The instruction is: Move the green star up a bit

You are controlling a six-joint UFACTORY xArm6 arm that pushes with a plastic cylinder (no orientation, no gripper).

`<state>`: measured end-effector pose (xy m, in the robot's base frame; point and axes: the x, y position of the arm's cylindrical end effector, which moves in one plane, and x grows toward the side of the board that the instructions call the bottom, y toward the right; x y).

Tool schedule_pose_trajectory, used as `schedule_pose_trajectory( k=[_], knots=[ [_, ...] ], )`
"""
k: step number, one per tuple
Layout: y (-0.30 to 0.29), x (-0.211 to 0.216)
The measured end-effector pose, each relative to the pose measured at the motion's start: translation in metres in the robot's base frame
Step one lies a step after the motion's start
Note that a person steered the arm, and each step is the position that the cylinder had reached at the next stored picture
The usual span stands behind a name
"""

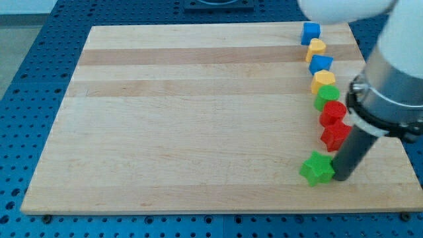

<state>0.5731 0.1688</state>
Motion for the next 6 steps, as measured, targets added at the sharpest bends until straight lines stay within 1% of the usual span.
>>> schedule_pose_trajectory(
  k=[2, 3, 4, 5, 6],
  knots=[
    [-0.062, 0.000],
    [-0.047, 0.003],
    [-0.023, 0.044],
    [-0.061, 0.045],
    [-0.111, 0.042]
  ],
)
